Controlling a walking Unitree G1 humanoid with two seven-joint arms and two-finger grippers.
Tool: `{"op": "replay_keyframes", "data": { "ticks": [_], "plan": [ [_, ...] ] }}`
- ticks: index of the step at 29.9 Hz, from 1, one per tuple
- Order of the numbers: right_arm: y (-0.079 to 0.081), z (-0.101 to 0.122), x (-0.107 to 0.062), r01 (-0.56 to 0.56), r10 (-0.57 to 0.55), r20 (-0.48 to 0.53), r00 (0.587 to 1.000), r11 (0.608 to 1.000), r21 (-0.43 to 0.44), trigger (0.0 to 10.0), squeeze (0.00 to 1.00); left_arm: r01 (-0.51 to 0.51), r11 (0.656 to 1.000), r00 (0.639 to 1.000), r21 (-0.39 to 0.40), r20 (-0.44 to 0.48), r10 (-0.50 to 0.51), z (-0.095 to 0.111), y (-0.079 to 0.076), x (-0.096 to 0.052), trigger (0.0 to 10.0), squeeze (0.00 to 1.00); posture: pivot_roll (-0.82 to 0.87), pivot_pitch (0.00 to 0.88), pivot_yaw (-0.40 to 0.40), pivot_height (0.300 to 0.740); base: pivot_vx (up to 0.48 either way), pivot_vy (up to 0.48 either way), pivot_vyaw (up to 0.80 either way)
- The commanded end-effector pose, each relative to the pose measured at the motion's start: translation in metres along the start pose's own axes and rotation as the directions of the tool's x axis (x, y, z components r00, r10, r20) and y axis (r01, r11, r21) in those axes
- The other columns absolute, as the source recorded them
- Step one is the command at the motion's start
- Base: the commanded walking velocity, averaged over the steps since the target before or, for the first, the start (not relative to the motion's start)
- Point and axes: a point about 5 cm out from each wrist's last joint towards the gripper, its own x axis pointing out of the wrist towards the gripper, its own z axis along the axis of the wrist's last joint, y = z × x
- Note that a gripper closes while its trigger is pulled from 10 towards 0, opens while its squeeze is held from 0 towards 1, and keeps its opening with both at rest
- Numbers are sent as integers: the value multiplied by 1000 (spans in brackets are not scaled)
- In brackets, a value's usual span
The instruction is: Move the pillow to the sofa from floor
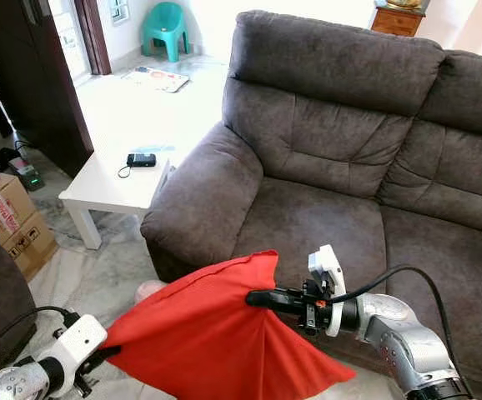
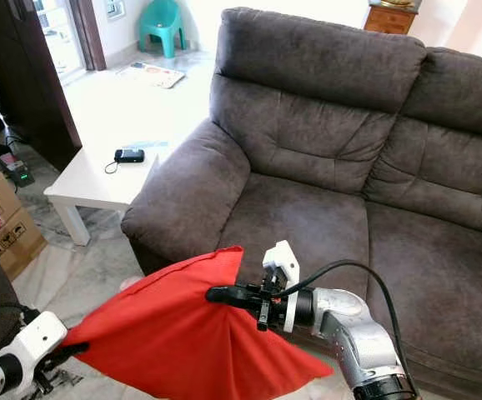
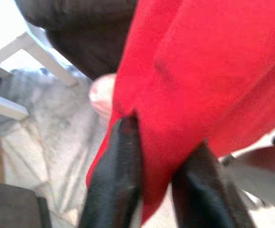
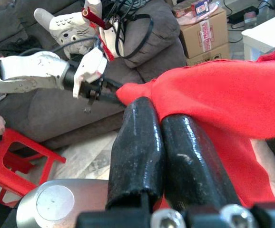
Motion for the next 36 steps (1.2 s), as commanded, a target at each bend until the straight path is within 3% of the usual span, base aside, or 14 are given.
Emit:
{"op": "replay_keyframes", "data": {
  "ticks": [1, 14, 16, 22, 23, 24, 25, 26, 28, 30, 32, 35, 36],
  "plan": [
    [1, 20, 3, -26, 32, 65, 997, 996, -85, 10000, 0, -21, 1000, 999, 3, 34, 21, 10, 5, 1, 0, 0, 212, 0, -107, 740, 0, 0, 0],
    [1, 19, 4, -11, 17, 76, 997, 996, -88, 10000, 0, -76, 995, 992, -58, 98, 81, 21, 2, 3, 0, 0, 209, 0, -95, 740, 0, 0, 0],
    [0, 18, 3, 2, 5, 78, 997, 996, -90, 10000, 0, -88, 991, 988, -99, 119, 100, 24, 2, 3, 0, 0, 211, 0, -96, 740, 0, 0, 0],
    [-6, 21, 4, 72, -61, 102, 993, 992, -105, 10000, 0, -125, 983, 978, -131, 151, 144, 31, 4, 5, 0, 0, 210, 0, -100, 740, 0, 0, 0],
    [-13, 24, 4, 153, -137, 129, 982, 980, -124, 10000, 0, -185, 974, 968, -127, 146, 203, 34, 7, 7, 0, 0, 211, 0, -103, 740, 0, 0, 0],
    [-22, 27, 3, 254, -233, 160, 959, 959, -125, 10000, 0, -239, 963, 953, -123, 158, 257, 38, 11, 7, 4275, 0, 210, 0, -103, 740, 0, 0, 0],
    [-28, 29, 1, 322, -298, 182, 937, 939, -120, 10000, 0, -275, 954, 941, -122, 168, 293, 41, 13, 7, 4275, 0, 208, 0, -104, 740, 0, 0, 0],
    [-34, 32, -1, 402, -370, 224, 902, 908, -118, 10000, 0, -321, 933, 917, -162, 193, 349, 48, 17, 7, 10000, 0, 207, 0, -106, 740, 0, 0, 0],
    [-34, 32, -1, 402, -370, 224, 902, 908, -118, 10000, 0, -321, 933, 917, -162, 193, 349, 48, 17, 7, 10000, 0, 207, 0, -106, 740, 0, 0, 0],
    [-42, 39, -6, 533, -487, 304, 819, 842, -86, 10000, 0, -399, 890, 861, -223, 243, 446, 64, 25, 6, 10000, 0, 207, 0, -111, 740, 0, 0, 0],
    [-42, 39, -6, 533, -487, 304, 819, 842, -86, 10000, 0, -399, 890, 861, -223, 243, 446, 64, 25, 6, 10000, 0, 207, 0, -111, 740, 0, 0, 0],
    [-49, 39, -16, 716, -655, 365, 662, 697, -49, 10000, 0, -463, 844, 772, -270, 345, 534, 99, 33, 6, 10000, 0, 208, 0, -113, 740, 0, 0, 0],
    [-49, 39, -16, 716, -655, 365, 662, 697, -49, 10000, 0, -463, 844, 772, -270, 345, 534, 99, 33, 6, 10000, 0, 208, 0, -113, 740, 0, 0, 0]
  ]
}}
